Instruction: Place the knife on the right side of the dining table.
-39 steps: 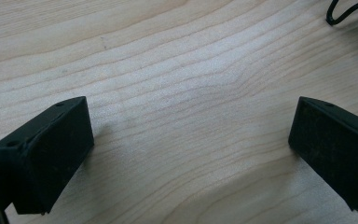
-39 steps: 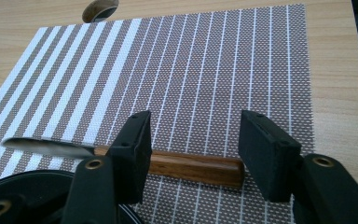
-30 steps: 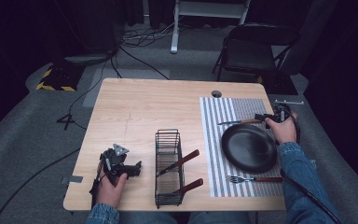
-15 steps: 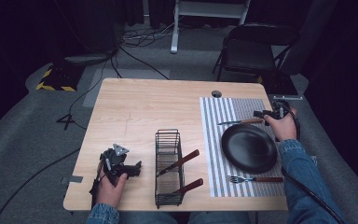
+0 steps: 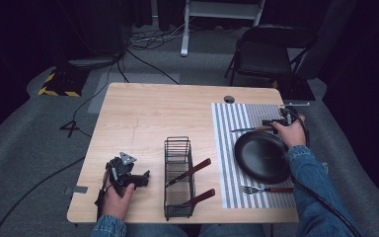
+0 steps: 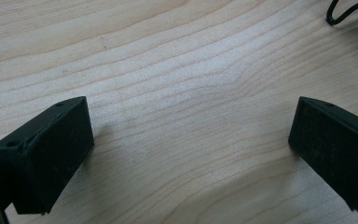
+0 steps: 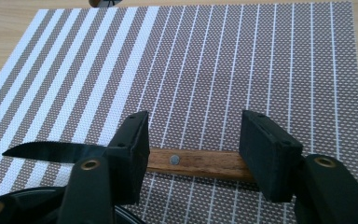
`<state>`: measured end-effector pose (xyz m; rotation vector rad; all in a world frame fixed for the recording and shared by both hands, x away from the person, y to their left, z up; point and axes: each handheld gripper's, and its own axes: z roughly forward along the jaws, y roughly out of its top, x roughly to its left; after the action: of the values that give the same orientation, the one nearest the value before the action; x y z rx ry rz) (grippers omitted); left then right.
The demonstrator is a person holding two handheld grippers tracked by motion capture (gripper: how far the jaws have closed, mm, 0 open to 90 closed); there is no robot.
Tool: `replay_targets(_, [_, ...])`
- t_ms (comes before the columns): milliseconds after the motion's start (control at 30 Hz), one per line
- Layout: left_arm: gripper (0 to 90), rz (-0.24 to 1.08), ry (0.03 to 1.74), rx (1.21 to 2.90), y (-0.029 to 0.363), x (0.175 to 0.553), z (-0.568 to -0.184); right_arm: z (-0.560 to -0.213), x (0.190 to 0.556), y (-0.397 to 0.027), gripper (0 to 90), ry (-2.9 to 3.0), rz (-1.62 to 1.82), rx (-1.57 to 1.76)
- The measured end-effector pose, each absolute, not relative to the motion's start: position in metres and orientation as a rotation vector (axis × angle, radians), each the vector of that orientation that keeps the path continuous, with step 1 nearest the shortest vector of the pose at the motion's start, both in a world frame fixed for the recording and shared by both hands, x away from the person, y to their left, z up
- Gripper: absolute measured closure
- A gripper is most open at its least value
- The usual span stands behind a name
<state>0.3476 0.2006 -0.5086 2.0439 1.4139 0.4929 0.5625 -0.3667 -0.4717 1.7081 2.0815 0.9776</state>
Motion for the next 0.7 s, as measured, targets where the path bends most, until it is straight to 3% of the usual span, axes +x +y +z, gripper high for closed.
replay_targets(700, [0.1,0.491,1.416,2.040,0.2003,0.3475,-0.5087,-0.4739,0.5587,-0.3718,42.8,2.065,0.996,1.734])
